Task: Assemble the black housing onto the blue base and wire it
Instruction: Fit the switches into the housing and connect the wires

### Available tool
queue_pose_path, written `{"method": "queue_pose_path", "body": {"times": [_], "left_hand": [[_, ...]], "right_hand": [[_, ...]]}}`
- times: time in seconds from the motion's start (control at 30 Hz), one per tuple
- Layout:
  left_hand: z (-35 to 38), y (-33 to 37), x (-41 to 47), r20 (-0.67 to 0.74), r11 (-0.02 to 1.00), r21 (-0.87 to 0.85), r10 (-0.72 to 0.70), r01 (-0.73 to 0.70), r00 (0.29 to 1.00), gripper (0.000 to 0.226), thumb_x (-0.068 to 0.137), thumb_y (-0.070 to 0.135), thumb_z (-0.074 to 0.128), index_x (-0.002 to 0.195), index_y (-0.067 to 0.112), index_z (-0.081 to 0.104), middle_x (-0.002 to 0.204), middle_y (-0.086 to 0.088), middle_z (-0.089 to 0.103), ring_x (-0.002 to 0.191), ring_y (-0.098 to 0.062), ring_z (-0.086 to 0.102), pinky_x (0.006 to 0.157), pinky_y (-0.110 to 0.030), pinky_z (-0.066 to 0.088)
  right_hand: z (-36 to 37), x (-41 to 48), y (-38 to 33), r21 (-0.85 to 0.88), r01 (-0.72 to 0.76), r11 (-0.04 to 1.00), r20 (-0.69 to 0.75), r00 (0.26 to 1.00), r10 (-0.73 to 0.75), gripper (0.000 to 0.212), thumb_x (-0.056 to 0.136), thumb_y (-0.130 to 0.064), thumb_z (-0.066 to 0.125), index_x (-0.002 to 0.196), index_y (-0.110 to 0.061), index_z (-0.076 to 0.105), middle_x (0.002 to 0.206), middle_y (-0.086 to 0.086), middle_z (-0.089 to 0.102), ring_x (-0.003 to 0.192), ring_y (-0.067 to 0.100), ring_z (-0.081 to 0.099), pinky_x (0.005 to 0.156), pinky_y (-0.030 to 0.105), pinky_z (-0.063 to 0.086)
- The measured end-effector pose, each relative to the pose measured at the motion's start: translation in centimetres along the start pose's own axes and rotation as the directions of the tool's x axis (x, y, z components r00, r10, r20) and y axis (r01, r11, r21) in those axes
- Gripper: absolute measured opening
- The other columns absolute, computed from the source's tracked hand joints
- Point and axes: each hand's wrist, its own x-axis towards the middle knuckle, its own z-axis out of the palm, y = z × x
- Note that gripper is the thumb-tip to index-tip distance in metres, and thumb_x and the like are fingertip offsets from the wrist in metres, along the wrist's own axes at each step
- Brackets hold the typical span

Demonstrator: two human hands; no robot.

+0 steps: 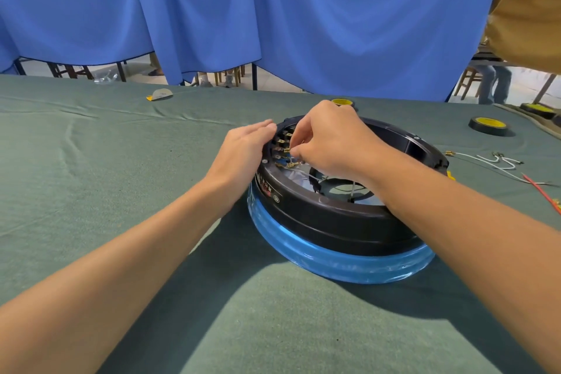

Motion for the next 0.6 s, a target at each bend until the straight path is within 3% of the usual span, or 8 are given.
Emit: {"method": "queue_pose_path", "body": {"times": [0.07,0.13,0.2,0.33,0.43,0.6], "left_hand": [[0.1,-1.0,-0.7,-0.057,0.998,-0.015,0.057,-0.058,0.997,0.050,0.090,0.040,0.052,0.116,0.001,0.068,0.115,-0.016,0.070,0.111,-0.018,0.061,0.106,-0.046,0.043],[0.2,-1.6,-1.2,-0.121,0.995,-0.019,0.095,-0.098,0.988,0.059,0.081,0.045,0.050,0.091,-0.012,0.063,0.088,-0.028,0.067,0.082,-0.022,0.058,0.091,-0.053,0.047],[0.3,-1.9,-1.4,-0.171,0.993,-0.004,0.118,-0.120,0.978,0.059,0.079,0.044,0.050,0.076,-0.014,0.054,0.066,-0.019,0.055,0.067,-0.022,0.047,0.071,-0.050,0.046],[0.4,-2.0,-1.4,-0.204,0.985,0.069,0.172,-0.161,0.964,0.058,0.081,0.042,0.049,0.065,-0.014,0.046,0.058,-0.010,0.044,0.059,-0.018,0.038,0.060,-0.042,0.033],[0.3,-2.2,-1.5,-0.229,0.978,0.106,0.202,-0.182,0.952,0.056,0.082,0.040,0.050,0.062,-0.012,0.046,0.054,-0.009,0.041,0.054,-0.015,0.036,0.055,-0.033,0.030],[0.2,-2.4,-1.4,-0.257,0.967,0.131,0.247,-0.219,0.935,0.051,0.091,0.029,0.055,0.061,-0.013,0.055,0.047,-0.011,0.048,0.046,-0.011,0.041,0.045,-0.029,0.034]], "right_hand": [[0.0,0.0,0.1,-0.014,0.010,1.000,0.004,1.000,-0.010,0.008,0.087,-0.010,0.069,0.091,-0.013,0.075,0.094,0.008,0.068,0.094,0.020,0.059,0.079,0.037,0.057],[0.0,0.0,0.0,-0.051,0.040,0.998,-0.003,0.999,-0.041,0.005,0.086,-0.014,0.072,0.090,-0.014,0.075,0.091,0.007,0.067,0.093,0.021,0.059,0.078,0.036,0.055],[0.0,0.0,-0.2,-0.125,0.079,0.989,-0.018,0.997,-0.082,0.006,0.086,-0.016,0.072,0.092,-0.014,0.073,0.092,0.009,0.065,0.091,0.025,0.060,0.078,0.038,0.054],[0.1,0.0,-0.5,-0.308,0.192,0.932,0.000,0.979,-0.202,0.008,0.089,-0.007,0.064,0.095,-0.010,0.068,0.086,0.011,0.057,0.078,0.031,0.058,0.063,0.032,0.045],[0.0,0.1,-0.5,-0.307,0.167,0.937,0.014,0.985,-0.171,0.009,0.089,-0.009,0.064,0.081,-0.012,0.060,0.072,0.007,0.048,0.070,0.031,0.051,0.059,0.029,0.037],[0.3,0.5,-0.2,-0.216,0.124,0.969,-0.007,0.992,-0.128,0.005,0.087,-0.014,0.067,0.091,-0.011,0.068,0.087,0.009,0.060,0.078,0.029,0.061,0.070,0.037,0.055]]}}
